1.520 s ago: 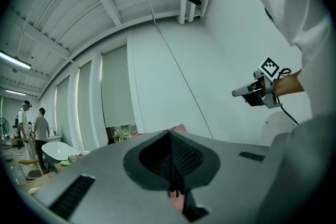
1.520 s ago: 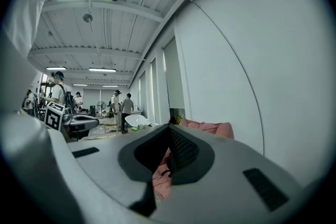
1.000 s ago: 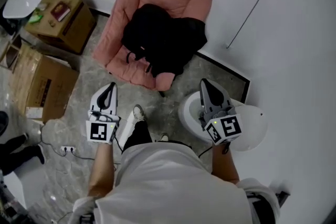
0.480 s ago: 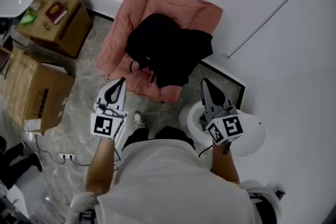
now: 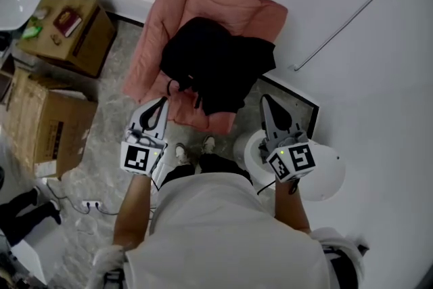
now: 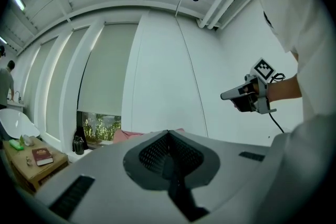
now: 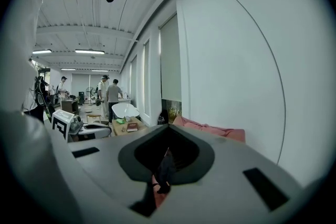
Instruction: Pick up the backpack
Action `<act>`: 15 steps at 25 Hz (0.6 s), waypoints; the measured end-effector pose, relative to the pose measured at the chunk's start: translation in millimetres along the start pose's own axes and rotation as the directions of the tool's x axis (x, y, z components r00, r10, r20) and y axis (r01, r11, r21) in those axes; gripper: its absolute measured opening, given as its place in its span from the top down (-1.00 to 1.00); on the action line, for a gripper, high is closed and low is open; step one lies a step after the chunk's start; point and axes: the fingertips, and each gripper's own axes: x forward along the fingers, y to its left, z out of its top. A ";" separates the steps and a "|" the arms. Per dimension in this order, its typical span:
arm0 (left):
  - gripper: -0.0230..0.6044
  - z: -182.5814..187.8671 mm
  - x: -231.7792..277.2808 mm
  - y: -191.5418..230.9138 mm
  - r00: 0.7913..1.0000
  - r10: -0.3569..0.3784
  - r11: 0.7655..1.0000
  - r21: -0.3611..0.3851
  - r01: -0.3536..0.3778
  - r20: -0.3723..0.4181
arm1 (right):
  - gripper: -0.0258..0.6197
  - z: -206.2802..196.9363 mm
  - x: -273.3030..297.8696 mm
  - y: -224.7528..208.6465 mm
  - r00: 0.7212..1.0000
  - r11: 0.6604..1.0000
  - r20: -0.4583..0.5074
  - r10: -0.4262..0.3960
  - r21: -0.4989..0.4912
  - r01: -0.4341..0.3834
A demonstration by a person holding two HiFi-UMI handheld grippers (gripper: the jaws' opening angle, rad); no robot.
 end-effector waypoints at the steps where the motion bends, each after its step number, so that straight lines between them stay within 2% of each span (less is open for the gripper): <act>1: 0.87 1.6 4.5 0.5 1.000 0.007 1.000 0.000 -0.007 0.001 | 0.85 -1.0 3.5 -5.5 1.000 1.000 0.000 0.002 0.005 -0.002; 8: 0.87 4.1 33.1 6.8 0.999 0.039 0.999 0.011 -0.039 -0.030 | 0.85 -2.4 26.4 -41.4 1.000 1.000 0.000 0.019 0.021 -0.019; 15: 0.87 -27.8 69.1 29.4 0.996 0.053 0.999 0.002 -0.053 -0.077 | 0.85 -36.5 61.9 -58.6 0.996 0.997 -0.067 0.064 0.052 -0.060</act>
